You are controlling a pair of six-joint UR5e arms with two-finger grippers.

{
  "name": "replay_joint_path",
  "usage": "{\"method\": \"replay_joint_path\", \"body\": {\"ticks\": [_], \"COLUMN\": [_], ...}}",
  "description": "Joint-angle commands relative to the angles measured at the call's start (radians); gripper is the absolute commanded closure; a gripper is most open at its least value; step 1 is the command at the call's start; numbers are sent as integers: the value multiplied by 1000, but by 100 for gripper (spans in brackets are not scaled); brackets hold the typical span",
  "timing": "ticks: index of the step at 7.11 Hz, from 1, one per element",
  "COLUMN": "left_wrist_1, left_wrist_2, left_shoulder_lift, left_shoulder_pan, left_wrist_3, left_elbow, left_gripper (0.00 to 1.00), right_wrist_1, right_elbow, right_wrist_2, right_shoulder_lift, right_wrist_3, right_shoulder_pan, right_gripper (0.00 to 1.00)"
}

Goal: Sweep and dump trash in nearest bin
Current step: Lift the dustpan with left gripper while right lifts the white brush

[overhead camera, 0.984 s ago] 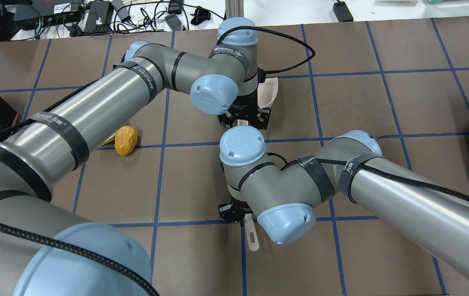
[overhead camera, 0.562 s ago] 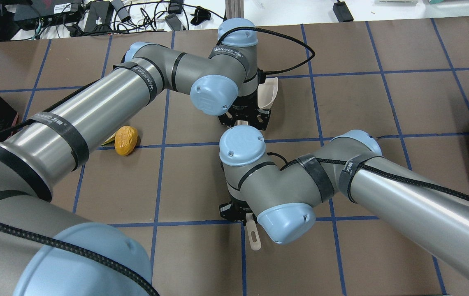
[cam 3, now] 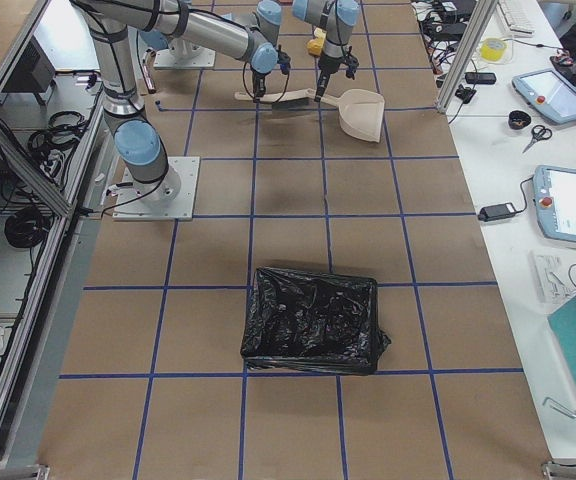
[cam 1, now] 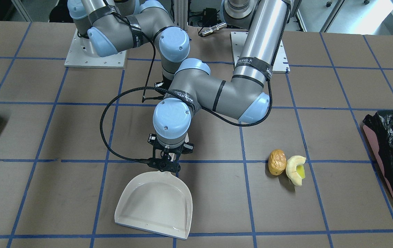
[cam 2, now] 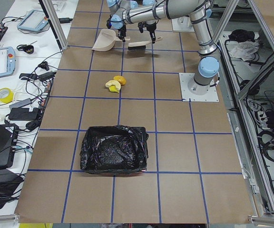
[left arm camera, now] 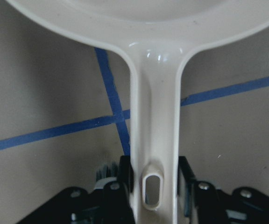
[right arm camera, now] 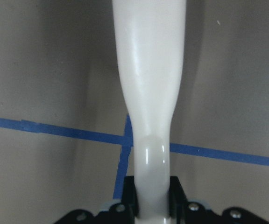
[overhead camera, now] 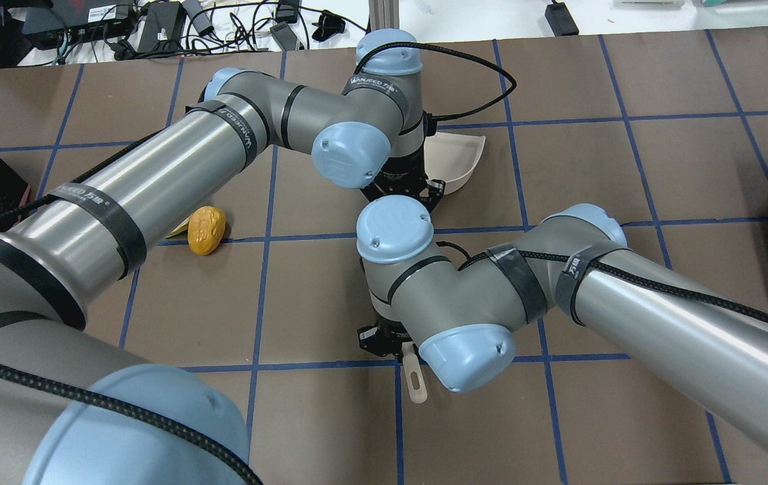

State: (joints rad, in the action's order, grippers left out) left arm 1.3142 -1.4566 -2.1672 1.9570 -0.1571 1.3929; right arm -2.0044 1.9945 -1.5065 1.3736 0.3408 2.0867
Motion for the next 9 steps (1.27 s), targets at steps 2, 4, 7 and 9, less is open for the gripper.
{"method": "replay_joint_path", "body": {"ticks": [2, 4, 7, 9], "left_wrist_1": [0, 92, 131, 225], "left_wrist_2": [-16, -33, -45, -85], "left_shoulder_lift": [32, 61, 121, 171], "left_shoulder_pan": [-41, -165, -297, -442], "left_wrist_3": [48, 184, 383, 704], "left_elbow": [-70, -185, -230, -216], "left_gripper": [100, 100, 100, 100], "right_wrist_1": [32, 48, 47, 61], "right_elbow": [-39, -40, -43, -107], "right_wrist_2": [-4, -17, -27, -28], "right_shoulder_lift": [4, 9, 16, 4], "right_wrist_3": [-8, -14, -37, -40], "right_shoulder_pan": [1, -2, -5, -8], "right_gripper": [100, 100, 100, 100]}}
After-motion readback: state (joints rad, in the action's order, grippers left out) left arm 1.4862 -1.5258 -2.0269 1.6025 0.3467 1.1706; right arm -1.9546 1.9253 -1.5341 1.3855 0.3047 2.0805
